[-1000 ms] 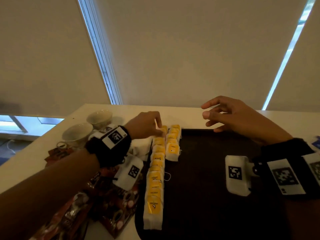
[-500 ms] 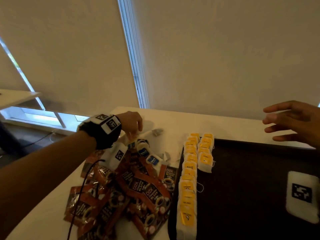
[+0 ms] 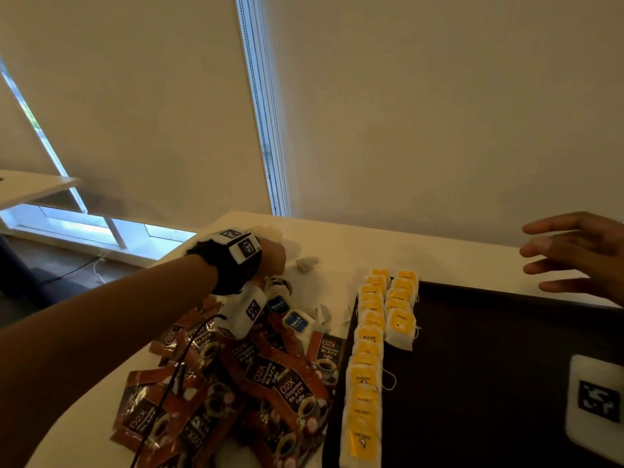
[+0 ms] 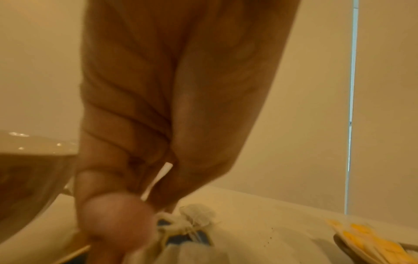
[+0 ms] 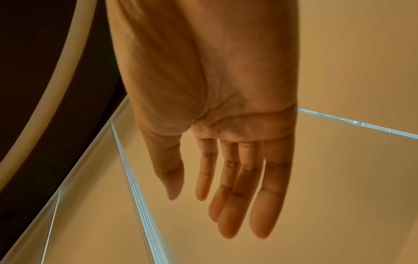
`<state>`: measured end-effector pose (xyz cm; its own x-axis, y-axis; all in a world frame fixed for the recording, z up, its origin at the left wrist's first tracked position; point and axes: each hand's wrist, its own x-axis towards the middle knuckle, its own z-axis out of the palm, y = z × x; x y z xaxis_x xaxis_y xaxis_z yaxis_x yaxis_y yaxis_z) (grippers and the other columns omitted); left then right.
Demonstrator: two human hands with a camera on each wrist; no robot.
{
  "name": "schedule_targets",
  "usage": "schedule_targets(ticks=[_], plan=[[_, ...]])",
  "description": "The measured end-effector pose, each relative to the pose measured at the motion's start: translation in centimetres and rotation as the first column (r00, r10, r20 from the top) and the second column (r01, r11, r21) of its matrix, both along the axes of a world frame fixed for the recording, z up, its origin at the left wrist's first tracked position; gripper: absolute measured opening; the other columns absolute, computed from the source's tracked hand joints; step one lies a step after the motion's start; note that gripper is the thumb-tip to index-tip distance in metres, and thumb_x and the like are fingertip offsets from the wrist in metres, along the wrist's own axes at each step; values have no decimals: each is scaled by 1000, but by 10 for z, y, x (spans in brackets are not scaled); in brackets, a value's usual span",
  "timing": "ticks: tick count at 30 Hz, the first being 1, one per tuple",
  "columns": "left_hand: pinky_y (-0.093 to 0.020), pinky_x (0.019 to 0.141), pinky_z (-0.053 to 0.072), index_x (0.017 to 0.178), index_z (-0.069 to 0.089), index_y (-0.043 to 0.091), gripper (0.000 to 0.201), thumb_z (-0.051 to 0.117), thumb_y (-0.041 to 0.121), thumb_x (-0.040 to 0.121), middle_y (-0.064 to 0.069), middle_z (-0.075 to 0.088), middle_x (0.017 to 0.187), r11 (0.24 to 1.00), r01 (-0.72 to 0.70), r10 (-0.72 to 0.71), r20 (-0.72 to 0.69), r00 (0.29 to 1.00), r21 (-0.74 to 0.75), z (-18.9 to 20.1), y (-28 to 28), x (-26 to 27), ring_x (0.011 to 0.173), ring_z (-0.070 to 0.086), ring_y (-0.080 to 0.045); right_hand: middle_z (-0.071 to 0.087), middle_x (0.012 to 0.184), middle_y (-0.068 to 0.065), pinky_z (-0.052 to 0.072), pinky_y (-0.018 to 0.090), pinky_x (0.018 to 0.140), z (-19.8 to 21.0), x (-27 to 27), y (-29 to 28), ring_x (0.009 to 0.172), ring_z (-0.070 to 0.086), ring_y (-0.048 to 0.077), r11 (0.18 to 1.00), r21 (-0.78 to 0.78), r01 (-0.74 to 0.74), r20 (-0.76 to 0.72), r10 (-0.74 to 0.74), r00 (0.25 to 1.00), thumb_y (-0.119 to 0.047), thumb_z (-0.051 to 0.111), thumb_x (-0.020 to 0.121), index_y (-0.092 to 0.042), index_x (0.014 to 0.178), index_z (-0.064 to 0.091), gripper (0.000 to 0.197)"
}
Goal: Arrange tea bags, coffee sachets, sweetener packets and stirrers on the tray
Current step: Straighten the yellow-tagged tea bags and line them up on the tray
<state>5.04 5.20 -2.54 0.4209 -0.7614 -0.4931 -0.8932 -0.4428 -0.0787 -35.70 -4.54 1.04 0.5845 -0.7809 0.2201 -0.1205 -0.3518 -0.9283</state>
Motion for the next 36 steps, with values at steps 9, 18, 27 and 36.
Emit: schedule_targets(ticks=[9,18,27,36], plan=[[-43,85,52,128,51,12,55,34,-17,85,-9,49,132,946,100,-190,-278,942,-308,22,-3,0,113,57,-29,72,93,-3,56,23,56,0,-1,0,83,71,13,1000,-10,-26,0,26,1000,-82,73,23,-42,91,68,79],[-36,94,50,107,69,7,26,48,4,92,-9,64,116,982,168,-172,-41,984,-82,12,-15,0,94,57,-17,72,93,-5,57,26,60,1,-1,-1,84,70,13,1000,-13,-20,-11,20,1000,-83,72,23,-43,92,68,80],[-20,69,49,113,63,7,28,43,1,94,-11,58,124,951,170,-224,-195,955,-258,14,-30,-13,99,54,-18,72,92,-4,57,23,58,0,1,3,83,71,13,1000,-18,-7,13,7,1000,-83,72,23,-40,92,69,81],[-36,90,45,124,46,11,47,68,26,85,-11,59,114,976,135,-137,-1,991,-174,-14,-43,-13,95,54,-23,72,91,-5,57,22,58,2,1,7,82,71,12,999,-34,-7,17,8,1000,-84,70,22,-41,90,68,80]])
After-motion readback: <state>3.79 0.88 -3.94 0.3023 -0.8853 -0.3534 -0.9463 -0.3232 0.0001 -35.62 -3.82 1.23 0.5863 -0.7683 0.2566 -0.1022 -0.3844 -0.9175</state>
